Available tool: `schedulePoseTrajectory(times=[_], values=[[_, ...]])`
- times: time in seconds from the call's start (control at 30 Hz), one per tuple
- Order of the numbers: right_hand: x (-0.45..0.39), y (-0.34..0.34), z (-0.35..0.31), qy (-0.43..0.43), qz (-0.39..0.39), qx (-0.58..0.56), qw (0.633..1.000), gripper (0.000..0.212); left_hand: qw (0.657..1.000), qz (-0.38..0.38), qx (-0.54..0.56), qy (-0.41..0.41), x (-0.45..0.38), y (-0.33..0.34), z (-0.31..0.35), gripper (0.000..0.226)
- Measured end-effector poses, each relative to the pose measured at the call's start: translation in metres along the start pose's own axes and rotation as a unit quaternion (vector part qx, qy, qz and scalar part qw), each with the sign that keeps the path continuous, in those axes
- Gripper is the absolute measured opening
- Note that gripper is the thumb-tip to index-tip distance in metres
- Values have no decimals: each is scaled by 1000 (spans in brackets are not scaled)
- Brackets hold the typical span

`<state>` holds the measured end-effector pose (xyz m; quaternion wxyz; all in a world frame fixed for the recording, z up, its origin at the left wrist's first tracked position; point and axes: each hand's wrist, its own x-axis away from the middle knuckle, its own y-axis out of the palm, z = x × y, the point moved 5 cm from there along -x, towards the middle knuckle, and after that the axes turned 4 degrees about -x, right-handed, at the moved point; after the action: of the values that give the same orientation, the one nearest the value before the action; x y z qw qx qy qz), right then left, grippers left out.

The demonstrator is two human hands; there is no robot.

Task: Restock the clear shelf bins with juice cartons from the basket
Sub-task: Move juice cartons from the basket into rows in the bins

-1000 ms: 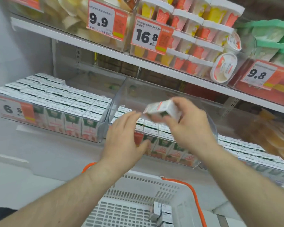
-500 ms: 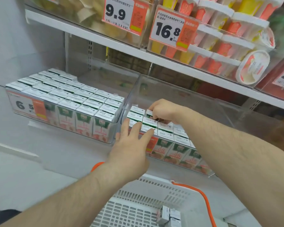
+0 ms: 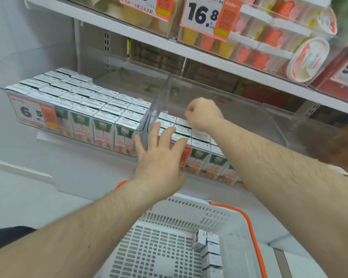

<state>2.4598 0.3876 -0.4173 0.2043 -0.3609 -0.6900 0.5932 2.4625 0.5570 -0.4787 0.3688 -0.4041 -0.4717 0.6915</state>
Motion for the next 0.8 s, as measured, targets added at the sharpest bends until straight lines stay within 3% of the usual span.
schedulePoseTrajectory(times=[0.07, 0.1, 0.2, 0.3, 0.4, 0.47, 0.53, 0.63, 0.7, 0.8], values=[[36, -20, 0, -44, 173, -89, 980, 23, 997, 69, 17, 22, 9, -1, 7, 47], [62, -28, 1, -77, 238, -157, 955, 21, 996, 68, 39, 34, 13, 3, 10, 38], [142, -27, 15, -129, 295, -323, 890, 17, 990, -79, 98, 63, 26, 33, 17, 25], [187, 26, 52, -49, 182, -357, 915, 28, 966, -237, 77, 75, 45, 72, 23, 29], [214, 107, 91, 51, -50, -230, 971, 25, 946, -307, 60, 87, 59, 95, 30, 33], [234, 162, 112, 68, -197, -159, 965, 11, 936, -336, 57, 93, 68, 104, 34, 33], [260, 206, 125, 72, -333, -99, 935, 29, 926, -361, 54, 93, 74, 111, 36, 33], [292, 251, 124, -65, -451, 26, 890, 72, 917, -384, 46, 99, 79, 119, 36, 35], [306, 271, 118, -200, -463, 107, 857, 90, 913, -393, 35, 103, 80, 123, 34, 36], [315, 299, 109, -314, -463, 153, 815, 107, 906, -408, 18, 109, 81, 132, 31, 36]])
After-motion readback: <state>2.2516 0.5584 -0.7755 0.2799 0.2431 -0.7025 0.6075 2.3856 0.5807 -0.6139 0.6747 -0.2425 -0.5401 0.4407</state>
